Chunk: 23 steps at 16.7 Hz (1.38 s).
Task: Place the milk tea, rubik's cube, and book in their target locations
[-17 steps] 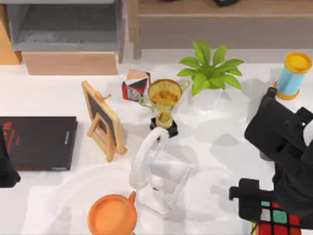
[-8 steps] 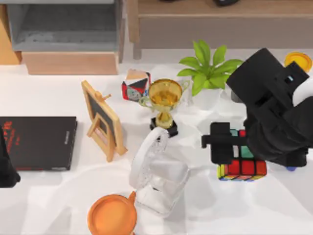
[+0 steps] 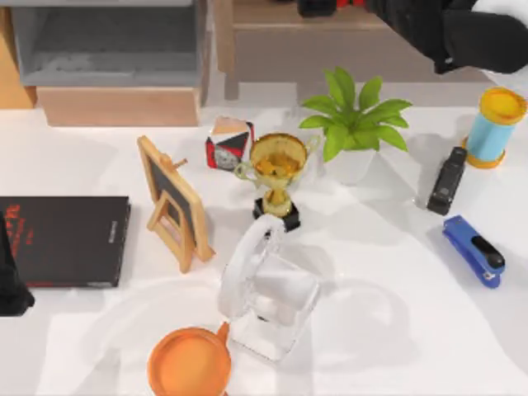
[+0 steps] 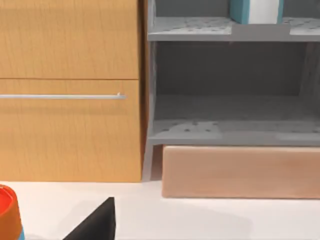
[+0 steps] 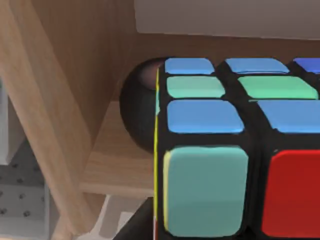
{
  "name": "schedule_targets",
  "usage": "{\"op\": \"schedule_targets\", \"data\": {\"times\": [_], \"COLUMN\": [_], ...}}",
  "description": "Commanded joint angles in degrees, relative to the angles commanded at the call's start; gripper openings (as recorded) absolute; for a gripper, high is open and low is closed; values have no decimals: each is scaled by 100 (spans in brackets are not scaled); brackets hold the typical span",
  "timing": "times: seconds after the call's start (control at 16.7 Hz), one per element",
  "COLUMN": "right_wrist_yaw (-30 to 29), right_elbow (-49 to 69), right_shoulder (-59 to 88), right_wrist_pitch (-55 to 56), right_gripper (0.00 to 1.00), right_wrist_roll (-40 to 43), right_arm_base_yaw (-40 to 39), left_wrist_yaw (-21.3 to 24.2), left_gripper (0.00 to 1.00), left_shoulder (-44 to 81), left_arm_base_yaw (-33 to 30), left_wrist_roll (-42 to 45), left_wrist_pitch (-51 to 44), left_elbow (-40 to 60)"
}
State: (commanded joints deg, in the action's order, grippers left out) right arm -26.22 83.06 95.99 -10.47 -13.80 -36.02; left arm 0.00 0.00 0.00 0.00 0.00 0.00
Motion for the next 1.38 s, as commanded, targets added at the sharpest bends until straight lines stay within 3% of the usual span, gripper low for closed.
{"op": "schedule_targets", "data": {"times": [0.24, 0.42, 0.84, 1.14, 1.38], "right_wrist_yaw": [-686, -878, -894, -861, -476], "right_elbow": [872, 1118, 1324, 2550, 3576], "right_shoulder": [274, 359, 386, 1192, 2069], "right_wrist_pitch": [1235, 1529, 1611, 1553, 1076], "right_gripper": [0, 0, 0, 0, 0], "right_wrist_roll": [1004, 1279, 1173, 1023, 1190], "right_arm_base_yaw": [179, 251, 338, 843, 901], "left_wrist_yaw": [0, 0, 0, 0, 0], "left_gripper": [100, 100, 100, 100, 100], "left_shoulder": [0, 0, 0, 0, 0], "left_arm_base_yaw": [0, 0, 0, 0, 0], "left_wrist_roll": [0, 0, 0, 0, 0], "left_wrist_pitch": [0, 0, 0, 0, 0], "left_elbow": [0, 0, 0, 0, 0]}}
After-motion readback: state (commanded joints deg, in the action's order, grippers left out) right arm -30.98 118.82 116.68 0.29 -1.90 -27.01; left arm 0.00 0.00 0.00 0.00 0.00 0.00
